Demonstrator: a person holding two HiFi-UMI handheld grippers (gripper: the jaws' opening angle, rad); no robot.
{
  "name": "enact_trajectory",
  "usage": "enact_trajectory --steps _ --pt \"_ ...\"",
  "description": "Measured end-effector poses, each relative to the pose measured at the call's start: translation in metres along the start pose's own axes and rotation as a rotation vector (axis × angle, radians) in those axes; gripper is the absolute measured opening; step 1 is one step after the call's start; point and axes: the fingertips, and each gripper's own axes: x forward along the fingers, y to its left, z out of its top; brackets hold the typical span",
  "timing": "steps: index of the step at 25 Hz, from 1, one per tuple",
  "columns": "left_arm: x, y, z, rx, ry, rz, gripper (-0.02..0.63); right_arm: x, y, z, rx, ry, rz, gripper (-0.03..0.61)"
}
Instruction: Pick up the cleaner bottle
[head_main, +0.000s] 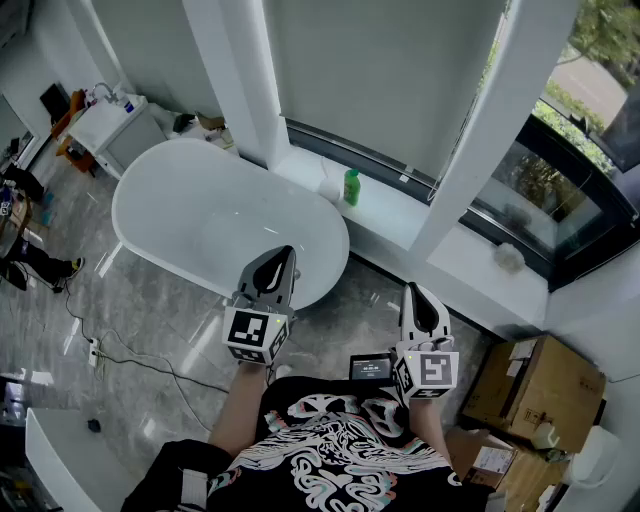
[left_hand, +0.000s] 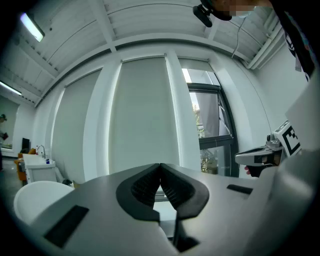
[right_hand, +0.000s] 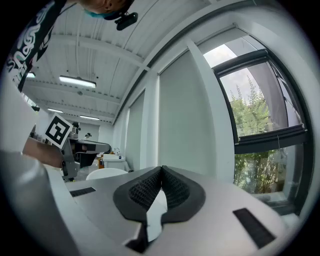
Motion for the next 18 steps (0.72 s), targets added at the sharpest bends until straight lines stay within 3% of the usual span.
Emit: enact_trajectory --steps 11,18 --pt "0.020 -0.031 -0.001 0.017 0.004 -0.029 0.014 -0.005 -0.027 -0.005 -0.010 0.000 -0.006 0.026" --pt "0.032 -0.032 -0.002 0.021 -0.001 -0.036 0.014 -0.001 -0.038 -0.005 0.046 -0.022 0.013 0.026"
